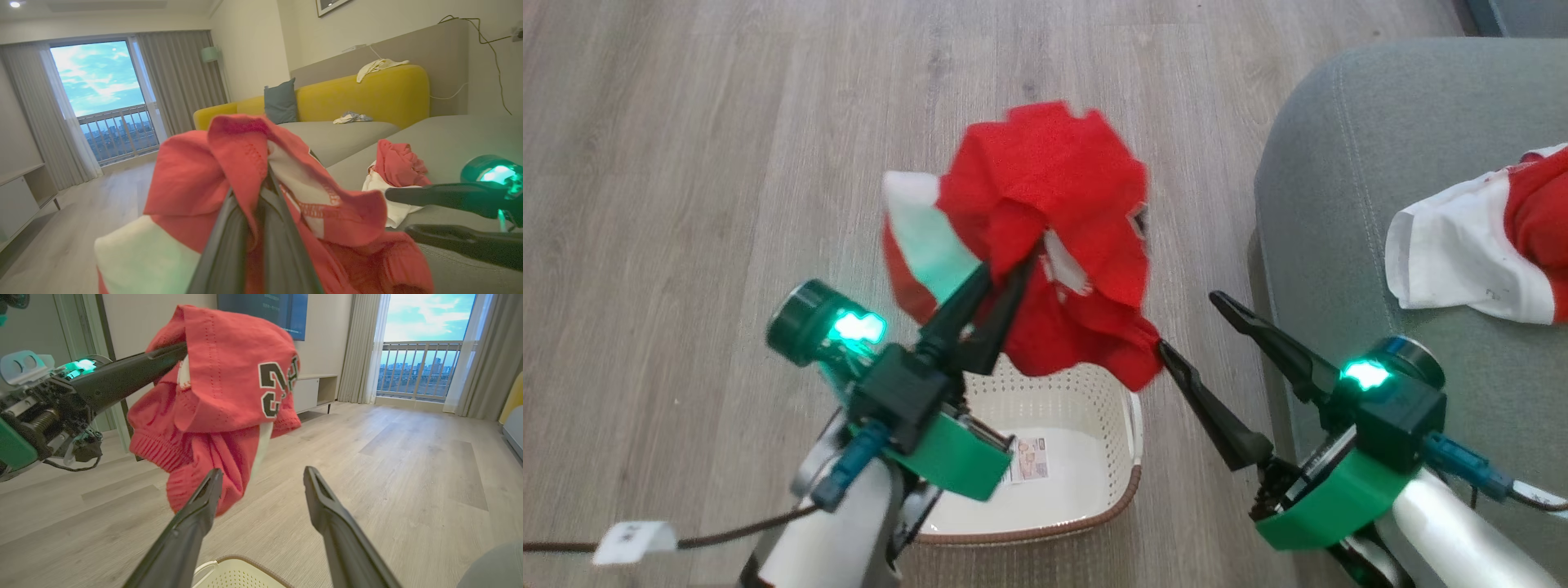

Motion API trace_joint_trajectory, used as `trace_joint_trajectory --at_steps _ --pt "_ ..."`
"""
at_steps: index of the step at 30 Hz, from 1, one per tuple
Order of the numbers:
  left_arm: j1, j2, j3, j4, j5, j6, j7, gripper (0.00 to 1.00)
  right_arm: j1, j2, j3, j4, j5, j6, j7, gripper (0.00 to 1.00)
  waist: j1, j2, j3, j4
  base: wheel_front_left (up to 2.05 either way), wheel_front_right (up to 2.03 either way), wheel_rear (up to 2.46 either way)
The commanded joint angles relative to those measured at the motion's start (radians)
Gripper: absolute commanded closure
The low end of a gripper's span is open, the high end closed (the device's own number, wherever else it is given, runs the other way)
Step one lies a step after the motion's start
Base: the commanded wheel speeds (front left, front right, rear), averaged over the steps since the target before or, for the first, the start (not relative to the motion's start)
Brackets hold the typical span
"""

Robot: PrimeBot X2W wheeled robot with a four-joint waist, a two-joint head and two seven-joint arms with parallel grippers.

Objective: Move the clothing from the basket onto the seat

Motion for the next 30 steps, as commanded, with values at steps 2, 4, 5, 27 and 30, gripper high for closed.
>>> trace_joint_trajectory --at_steps 2,4,5,27,30 --pt "-0.071 0.030 -0.019 -0.048 0.014 -0.013 -0.010 1.00 -0.057 -0.034 0.027 -0.040 -0.005 0.000 -0.002 0.00 -0.0001 0.0000 0.002 0.004 0.00 0.00 0.00" --pt "-0.086 0.052 -0.063 -0.049 0.026 -0.019 -0.010 1.00 -0.076 -0.048 0.042 -0.040 -0.009 0.000 -0.002 0.00 -0.0001 0.0000 0.003 0.006 0.00 0.00 0.00" --pt "-0.092 0.062 -0.086 -0.050 0.031 -0.021 -0.010 1.00 -0.082 -0.052 0.047 -0.038 -0.008 0.000 -0.002 0.00 -0.0001 0.0000 0.002 0.006 0.00 0.00 0.00" --pt "-0.127 0.136 -0.324 -0.002 -0.027 -0.028 -0.010 1.00 -0.107 -0.031 0.145 -0.019 -0.051 0.000 -0.002 0.00 -0.0001 0.0000 -0.041 0.013 0.00 0.00 0.00" --pt "-0.125 0.130 -0.319 0.000 -0.031 -0.028 -0.010 1.00 -0.108 -0.027 0.144 -0.021 -0.048 0.000 -0.002 1.00 -0.0001 0.0000 -0.038 0.014 0.00 0.00 0.00"
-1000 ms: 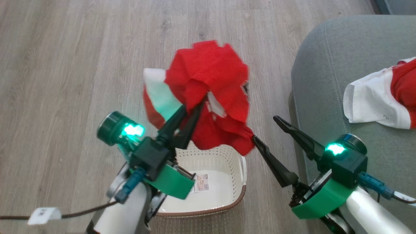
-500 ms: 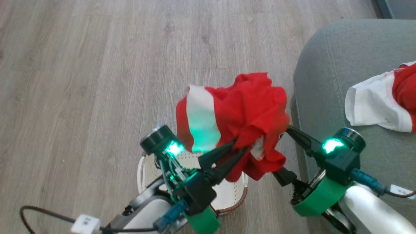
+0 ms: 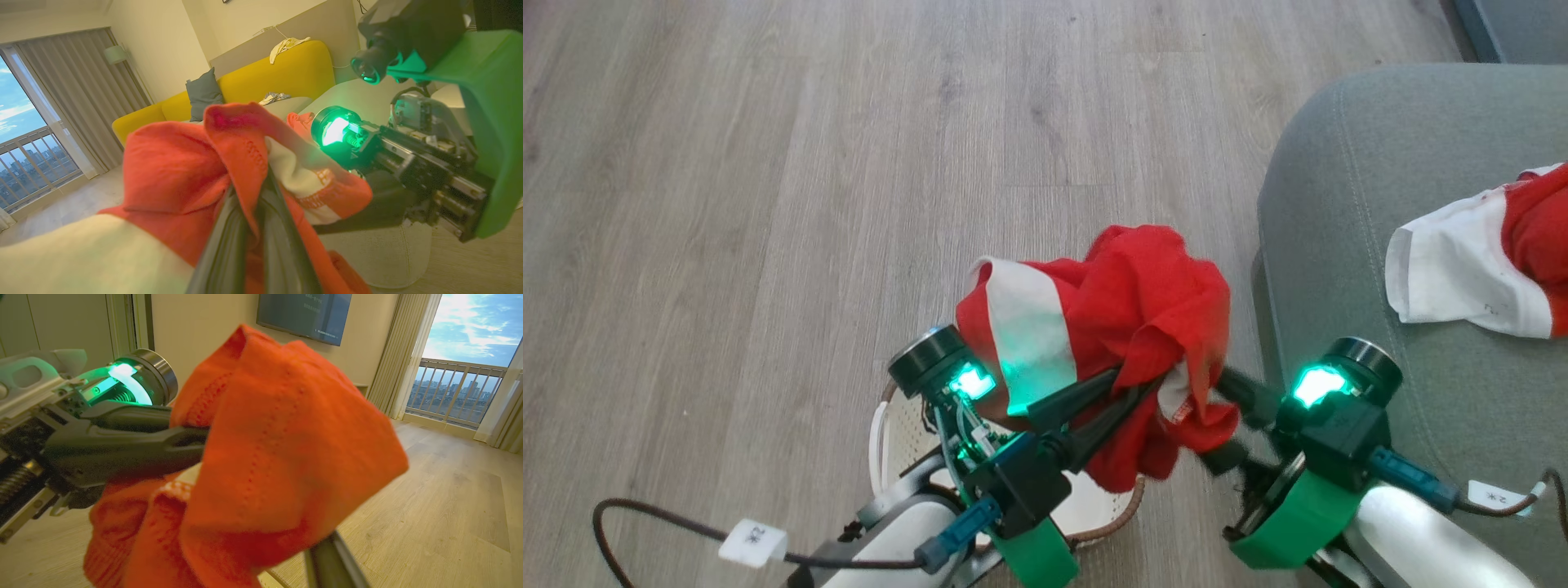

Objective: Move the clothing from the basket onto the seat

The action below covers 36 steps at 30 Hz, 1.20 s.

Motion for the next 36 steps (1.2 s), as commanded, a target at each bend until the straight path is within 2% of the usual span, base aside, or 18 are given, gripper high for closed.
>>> trace_joint_trajectory --at_steps 1,4,5,6,7,8,9,16,19,29,36 --pt "-0.048 -0.001 0.037 -0.030 -0.007 -0.001 -0.005 1.00 -0.029 0.005 -0.003 -0.040 0.000 0.000 -0.002 1.00 0.0000 0.0000 0.004 0.001 0.00 0.00 0.00" --pt "-0.047 -0.010 0.048 -0.028 -0.010 -0.001 -0.005 1.00 -0.023 0.018 -0.026 -0.043 -0.001 0.000 -0.002 1.00 0.0000 0.0000 0.010 0.004 0.00 0.00 0.00" --pt "-0.046 -0.015 0.055 -0.028 -0.013 -0.001 -0.005 0.97 -0.021 0.022 -0.034 -0.043 0.000 0.000 -0.002 1.00 0.0000 0.0000 0.011 0.004 0.00 0.00 0.00" --pt "-0.044 -0.019 0.061 -0.029 -0.015 -0.001 -0.005 0.80 -0.018 0.026 -0.043 -0.043 -0.001 0.000 -0.002 1.00 0.0000 0.0000 0.013 0.006 0.00 0.00 0.00" --pt "-0.043 -0.022 0.065 -0.029 -0.015 -0.001 -0.005 0.52 -0.016 0.030 -0.052 -0.045 -0.004 0.000 -0.002 1.00 0.0000 0.0000 0.015 0.006 0.00 0.00 0.00" --pt "-0.042 -0.025 0.070 -0.029 -0.013 -0.001 -0.005 0.12 -0.013 0.035 -0.063 -0.047 -0.007 0.000 -0.002 1.00 0.0000 0.0000 0.016 0.007 0.00 0.00 0.00" --pt "-0.040 -0.028 0.075 -0.030 -0.012 -0.001 -0.005 0.00 -0.009 0.040 -0.073 -0.048 -0.008 0.000 -0.002 1.00 0.0000 0.0000 0.017 0.007 0.00 0.00 0.00" --pt "-0.019 -0.046 0.112 -0.024 -0.017 -0.001 -0.005 0.00 0.016 0.064 -0.154 -0.043 -0.021 0.000 -0.002 1.00 0.0000 0.0000 0.013 0.008 0.00 0.00 0.00" --pt "0.001 -0.045 0.122 -0.010 -0.022 -0.001 -0.005 0.00 0.030 0.080 -0.223 -0.041 -0.028 0.000 -0.002 1.00 0.0000 0.0000 0.010 0.006 0.00 0.00 0.00" --pt "0.040 -0.040 0.095 0.054 -0.033 -0.001 -0.005 0.00 0.064 0.070 -0.376 -0.043 -0.072 0.000 -0.002 1.00 0.0000 0.0000 0.024 -0.012 0.00 0.00 0.00" --pt "0.061 -0.046 0.055 0.115 -0.046 -0.001 -0.005 0.00 0.099 0.062 -0.518 -0.015 -0.122 0.000 -0.002 1.00 0.0000 0.0000 0.039 -0.028 0.00 0.00 0.00"
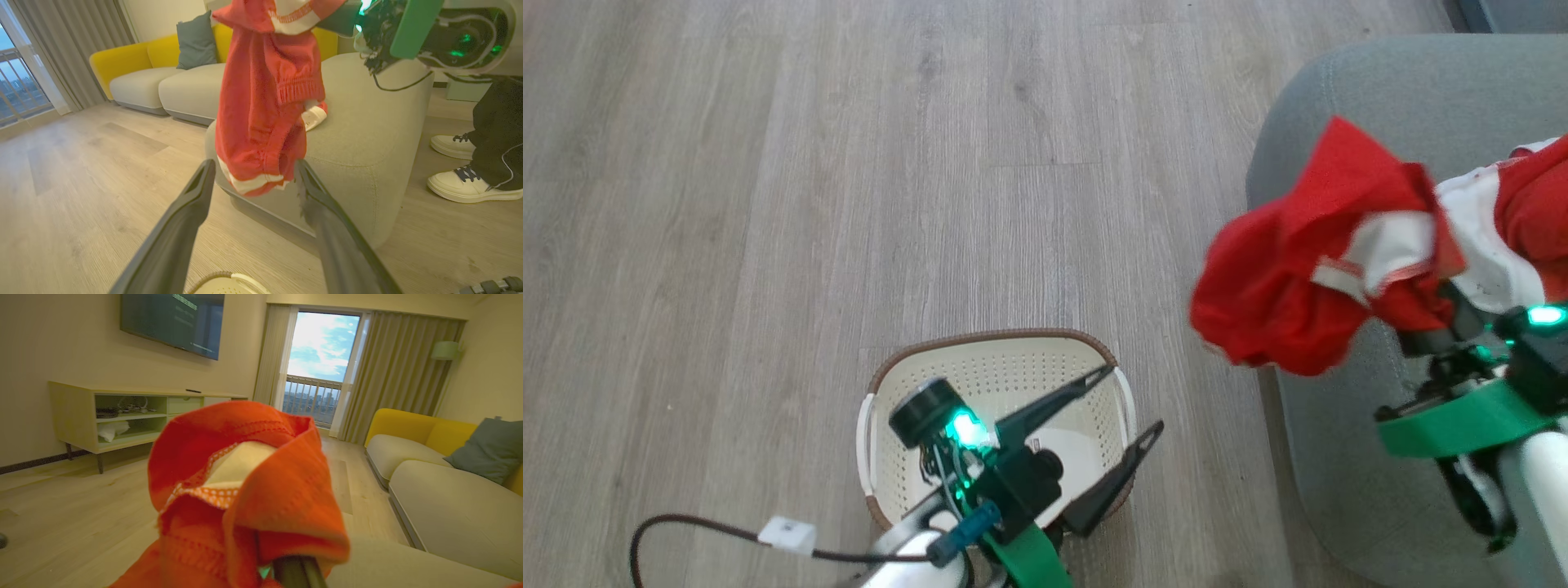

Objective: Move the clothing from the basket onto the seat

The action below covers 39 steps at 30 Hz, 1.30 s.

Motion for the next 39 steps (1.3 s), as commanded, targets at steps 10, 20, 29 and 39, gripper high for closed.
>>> trace_joint_trajectory --at_steps 10,20,29,39 --pt "0.015 -0.021 -0.011 0.033 -0.034 -0.001 -0.005 0.00 0.058 0.027 -0.108 0.034 -0.034 0.000 -0.002 1.00 0.0000 0.0000 0.004 -0.020 0.00 0.00 0.00" --pt "0.041 -0.034 -0.008 0.064 -0.042 -0.001 -0.005 0.00 0.075 0.063 -0.138 0.114 -0.032 0.000 -0.002 1.00 0.0000 0.0000 -0.002 -0.029 0.00 0.00 0.00" --pt "0.048 -0.039 0.008 0.069 -0.045 -0.001 -0.005 0.00 0.062 0.065 -0.144 0.111 -0.032 0.000 -0.002 1.00 0.0000 0.0000 -0.002 -0.051 0.00 0.00 0.00" --pt "0.054 -0.042 0.015 0.068 -0.048 -0.001 -0.005 0.00 0.052 0.058 -0.165 0.093 -0.039 0.000 -0.002 1.00 0.0000 0.0000 -0.004 -0.142 0.00 0.00 0.00"
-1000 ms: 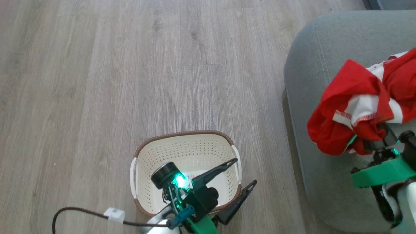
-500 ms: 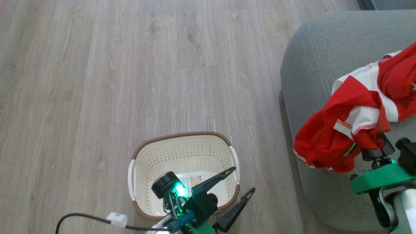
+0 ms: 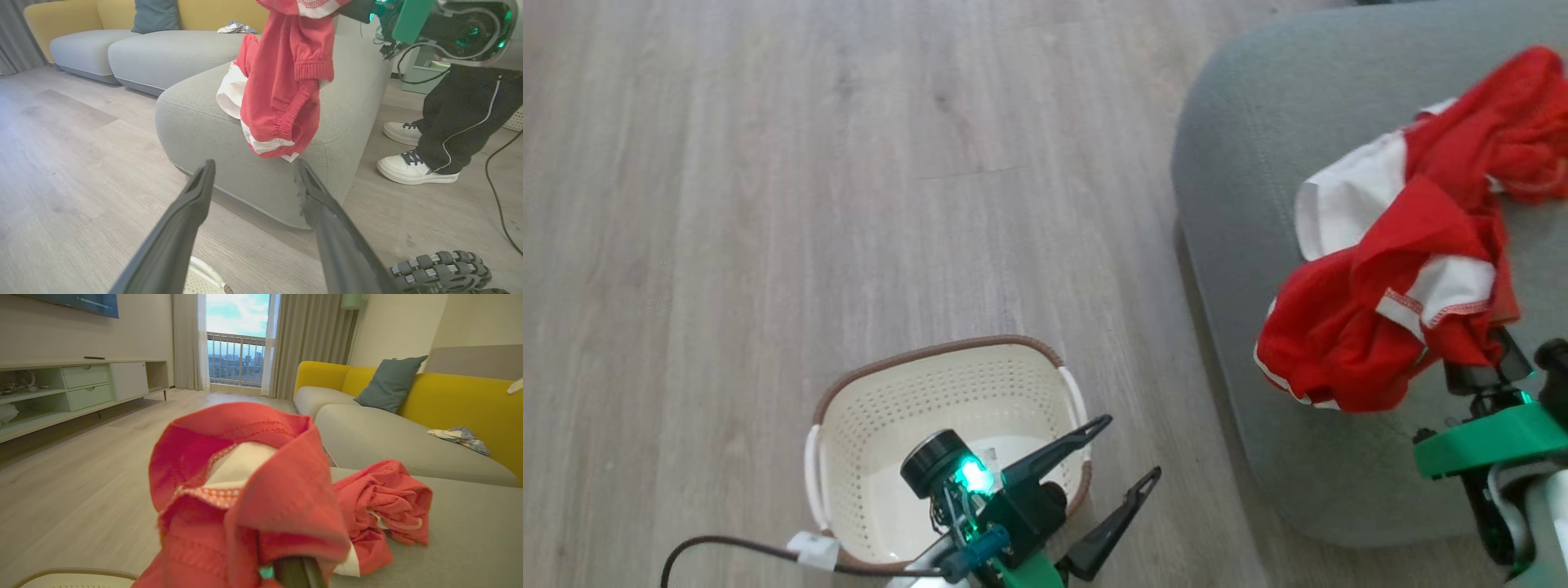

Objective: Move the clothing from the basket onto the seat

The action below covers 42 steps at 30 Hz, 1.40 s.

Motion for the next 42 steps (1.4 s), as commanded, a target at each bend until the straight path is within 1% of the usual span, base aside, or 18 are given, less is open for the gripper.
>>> trace_joint_trajectory --at_steps 1,13,21,26,32,38,42 --pt "-0.015 -0.012 0.037 -0.030 -0.006 -0.001 -0.005 0.00 -0.030 -0.022 0.005 -0.040 -0.006 0.000 -0.002 1.00 0.0000 -0.0001 0.001 -0.036 0.00 0.00 0.00" --pt "-0.040 -0.008 0.024 -0.028 -0.005 -0.001 -0.005 0.00 -0.038 -0.017 -0.027 -0.066 -0.014 0.000 -0.002 1.00 0.0000 -0.0001 0.028 -0.249 0.00 0.00 0.00" --pt "-0.070 -0.003 0.007 -0.020 -0.004 -0.001 -0.005 0.00 -0.047 0.000 -0.040 -0.060 -0.008 0.000 -0.002 1.00 0.0000 -0.0001 0.072 -0.360 0.00 0.00 0.00" --pt "-0.081 -0.003 -0.007 -0.015 -0.006 -0.001 -0.005 0.00 -0.047 0.010 -0.052 -0.056 -0.004 0.000 -0.002 1.00 0.0000 -0.0001 0.092 -0.395 0.00 0.00 0.00" --pt "-0.097 0.006 -0.031 -0.001 -0.008 -0.001 -0.005 0.00 -0.085 0.003 -0.072 -0.061 -0.018 0.000 -0.002 1.00 0.0000 -0.0001 0.121 -0.411 0.00 0.00 0.00" --pt "-0.135 0.025 -0.063 0.013 -0.003 -0.001 -0.005 0.00 -0.203 -0.047 -0.105 -0.071 0.000 0.000 -0.002 1.00 0.0000 -0.0001 0.191 -0.402 0.00 0.00 0.00" --pt "-0.173 0.040 -0.080 0.024 -0.001 -0.001 -0.005 0.00 -0.313 -0.105 -0.131 -0.072 0.025 0.000 -0.002 1.00 0.0000 -0.0001 0.256 -0.387 0.00 0.00 0.00"
